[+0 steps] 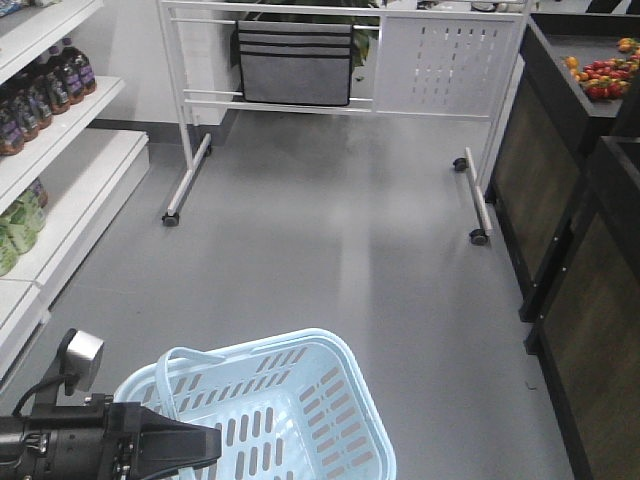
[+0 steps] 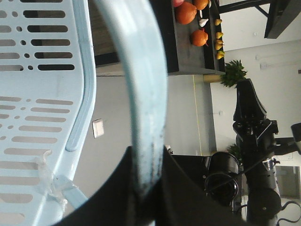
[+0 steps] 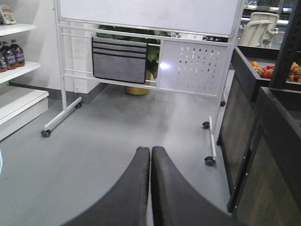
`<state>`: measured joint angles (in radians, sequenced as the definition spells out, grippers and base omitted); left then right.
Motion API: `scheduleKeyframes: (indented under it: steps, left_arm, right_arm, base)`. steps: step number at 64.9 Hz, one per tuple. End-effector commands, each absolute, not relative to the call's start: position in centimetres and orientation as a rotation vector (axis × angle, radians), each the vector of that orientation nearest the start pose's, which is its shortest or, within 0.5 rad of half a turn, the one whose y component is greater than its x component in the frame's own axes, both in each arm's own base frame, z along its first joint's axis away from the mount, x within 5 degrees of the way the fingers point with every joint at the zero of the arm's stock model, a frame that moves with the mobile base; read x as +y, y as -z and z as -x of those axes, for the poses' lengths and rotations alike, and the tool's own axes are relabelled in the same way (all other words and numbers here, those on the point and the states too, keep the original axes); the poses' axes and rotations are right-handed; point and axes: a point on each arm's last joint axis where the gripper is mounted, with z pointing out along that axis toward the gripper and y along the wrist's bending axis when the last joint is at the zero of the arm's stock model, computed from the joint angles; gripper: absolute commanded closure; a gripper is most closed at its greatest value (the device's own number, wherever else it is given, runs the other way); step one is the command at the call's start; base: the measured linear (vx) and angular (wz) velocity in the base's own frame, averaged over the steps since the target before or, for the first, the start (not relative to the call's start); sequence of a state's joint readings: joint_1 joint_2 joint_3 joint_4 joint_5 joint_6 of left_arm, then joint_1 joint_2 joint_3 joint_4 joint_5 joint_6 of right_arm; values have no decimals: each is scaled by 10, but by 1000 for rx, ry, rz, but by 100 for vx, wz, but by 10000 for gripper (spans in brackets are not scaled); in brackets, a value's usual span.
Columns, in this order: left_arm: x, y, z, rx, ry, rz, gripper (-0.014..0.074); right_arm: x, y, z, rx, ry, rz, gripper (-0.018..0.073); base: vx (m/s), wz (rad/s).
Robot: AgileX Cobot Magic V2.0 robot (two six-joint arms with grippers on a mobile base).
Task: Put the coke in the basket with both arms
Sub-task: 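Turn the base away from the shelf while holding the basket, then drive the base forward past the whiteboard stand carrying the basket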
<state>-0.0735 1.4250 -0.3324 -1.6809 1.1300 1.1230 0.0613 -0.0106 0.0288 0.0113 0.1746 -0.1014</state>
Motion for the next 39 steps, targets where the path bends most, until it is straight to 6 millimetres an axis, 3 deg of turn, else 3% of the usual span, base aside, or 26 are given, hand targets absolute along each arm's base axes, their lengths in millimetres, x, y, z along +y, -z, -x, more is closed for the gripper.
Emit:
scheduleKeyframes:
  steps: [1,39]
  left_arm:
    - [-97,-199,-176,2198,1802,145,603]
    - [-97,-199,-176,2198,1802,145,603]
  right_arm:
    - [3,-193,-56,1594,28,127,561]
    - [3,-193,-56,1594,28,127,561]
  base:
    - [1,-18]
    - [7,-18]
